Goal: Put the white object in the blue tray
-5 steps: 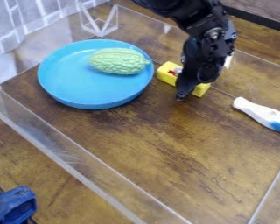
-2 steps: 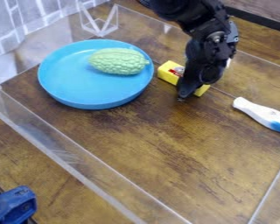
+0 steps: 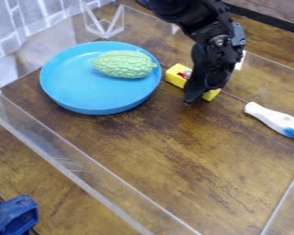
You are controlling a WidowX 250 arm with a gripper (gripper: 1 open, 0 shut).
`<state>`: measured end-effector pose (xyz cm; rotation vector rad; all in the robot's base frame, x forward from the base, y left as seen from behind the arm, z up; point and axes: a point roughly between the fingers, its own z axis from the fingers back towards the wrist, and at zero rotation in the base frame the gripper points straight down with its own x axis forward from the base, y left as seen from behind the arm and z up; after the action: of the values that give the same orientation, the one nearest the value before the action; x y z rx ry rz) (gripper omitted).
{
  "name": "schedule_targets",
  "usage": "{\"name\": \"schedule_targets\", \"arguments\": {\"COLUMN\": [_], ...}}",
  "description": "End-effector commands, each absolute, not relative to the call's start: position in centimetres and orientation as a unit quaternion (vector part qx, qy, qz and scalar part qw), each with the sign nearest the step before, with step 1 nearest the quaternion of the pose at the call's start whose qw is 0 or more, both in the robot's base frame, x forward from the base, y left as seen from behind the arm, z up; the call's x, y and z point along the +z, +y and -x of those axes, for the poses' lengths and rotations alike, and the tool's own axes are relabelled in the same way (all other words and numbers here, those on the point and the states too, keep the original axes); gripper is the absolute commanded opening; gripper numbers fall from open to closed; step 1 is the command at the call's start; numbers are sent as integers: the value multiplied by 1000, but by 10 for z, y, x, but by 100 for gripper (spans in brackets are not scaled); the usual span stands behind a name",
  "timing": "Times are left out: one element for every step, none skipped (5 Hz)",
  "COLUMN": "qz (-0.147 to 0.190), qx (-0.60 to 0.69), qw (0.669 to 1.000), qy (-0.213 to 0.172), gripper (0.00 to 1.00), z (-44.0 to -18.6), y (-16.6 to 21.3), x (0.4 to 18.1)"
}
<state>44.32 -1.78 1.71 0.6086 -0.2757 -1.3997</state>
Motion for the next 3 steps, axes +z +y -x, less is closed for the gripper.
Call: {"name": "schedule_targets", "arguments": {"qz": [-265, -268, -272], "qx": [-640, -637, -635], "qw": [713, 716, 718], "qy": [-104, -97, -89], "gripper": [0, 0, 0], "z": [-434, -434, -433], "y": [-2, -1, 0], "x": [0, 2, 3]}}
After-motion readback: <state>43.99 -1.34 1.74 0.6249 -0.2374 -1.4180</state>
